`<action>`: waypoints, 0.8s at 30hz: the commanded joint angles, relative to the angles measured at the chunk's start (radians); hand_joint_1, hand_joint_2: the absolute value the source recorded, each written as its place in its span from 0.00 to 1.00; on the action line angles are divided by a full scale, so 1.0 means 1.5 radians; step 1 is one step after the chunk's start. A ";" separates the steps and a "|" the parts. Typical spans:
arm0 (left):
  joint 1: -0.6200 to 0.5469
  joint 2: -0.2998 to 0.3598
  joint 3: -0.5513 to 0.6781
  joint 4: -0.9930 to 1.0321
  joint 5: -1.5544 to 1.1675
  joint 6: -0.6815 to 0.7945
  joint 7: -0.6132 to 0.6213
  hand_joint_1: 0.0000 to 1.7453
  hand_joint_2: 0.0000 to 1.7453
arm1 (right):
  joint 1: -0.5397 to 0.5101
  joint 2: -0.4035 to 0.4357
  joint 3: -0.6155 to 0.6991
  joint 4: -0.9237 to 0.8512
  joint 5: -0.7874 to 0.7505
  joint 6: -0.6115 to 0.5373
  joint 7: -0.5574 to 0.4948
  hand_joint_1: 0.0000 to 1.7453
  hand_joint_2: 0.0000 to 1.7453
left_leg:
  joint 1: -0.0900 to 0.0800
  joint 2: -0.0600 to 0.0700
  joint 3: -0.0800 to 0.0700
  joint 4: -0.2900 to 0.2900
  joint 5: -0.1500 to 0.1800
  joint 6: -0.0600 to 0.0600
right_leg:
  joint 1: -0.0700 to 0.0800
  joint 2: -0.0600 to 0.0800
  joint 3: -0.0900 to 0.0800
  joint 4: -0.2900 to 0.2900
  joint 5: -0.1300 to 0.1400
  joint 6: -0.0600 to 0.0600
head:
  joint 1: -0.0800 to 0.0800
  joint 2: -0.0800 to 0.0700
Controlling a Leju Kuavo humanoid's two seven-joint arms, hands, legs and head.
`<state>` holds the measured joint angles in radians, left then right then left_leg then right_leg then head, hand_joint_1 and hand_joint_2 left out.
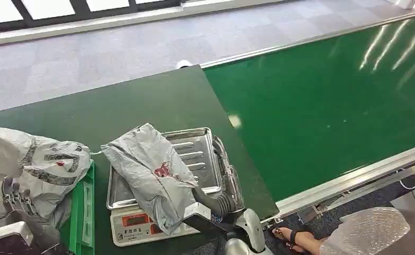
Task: Moved the parcel from conveyor to table for the left to box.
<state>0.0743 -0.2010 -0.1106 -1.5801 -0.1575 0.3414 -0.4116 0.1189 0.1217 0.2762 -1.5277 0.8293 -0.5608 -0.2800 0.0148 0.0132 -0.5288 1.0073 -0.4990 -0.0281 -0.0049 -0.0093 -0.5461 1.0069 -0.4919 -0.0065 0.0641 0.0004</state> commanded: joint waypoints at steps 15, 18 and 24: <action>-0.126 0.126 -0.192 0.109 -0.598 -0.168 0.158 0.00 1.00 | 0.102 -0.022 -0.105 -0.170 -0.083 -0.067 -0.072 0.00 1.00 | -0.001 -0.004 -0.001 -0.001 0.002 0.002 | -0.001 -0.003 0.000 -0.001 0.001 0.001 | 0.000 0.000; -0.133 0.124 -0.193 0.124 -0.600 -0.165 0.159 0.00 1.00 | 0.103 -0.021 -0.108 -0.170 -0.085 -0.065 -0.075 0.00 1.00 | -0.001 -0.004 -0.002 -0.002 0.003 0.002 | -0.001 -0.004 -0.001 -0.002 0.002 0.001 | 0.000 0.000; -0.217 0.171 -0.306 0.246 -0.614 -0.297 0.106 0.00 1.00 | 0.078 -0.019 -0.119 -0.127 -0.119 -0.038 -0.103 0.00 1.00 | -0.001 -0.004 -0.001 -0.002 0.003 0.002 | -0.001 -0.003 0.000 -0.002 0.003 0.001 | 0.000 0.000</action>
<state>-0.0918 -0.0535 -0.3520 -1.4631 -1.1078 0.0254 -0.1804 0.2669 0.1102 0.1476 -1.7788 0.6886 -0.6421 -0.4108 0.0135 0.0127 -0.5294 1.0075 -0.4972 -0.0260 -0.0058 -0.0104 -0.5464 1.0067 -0.4897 -0.0052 0.0641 0.0004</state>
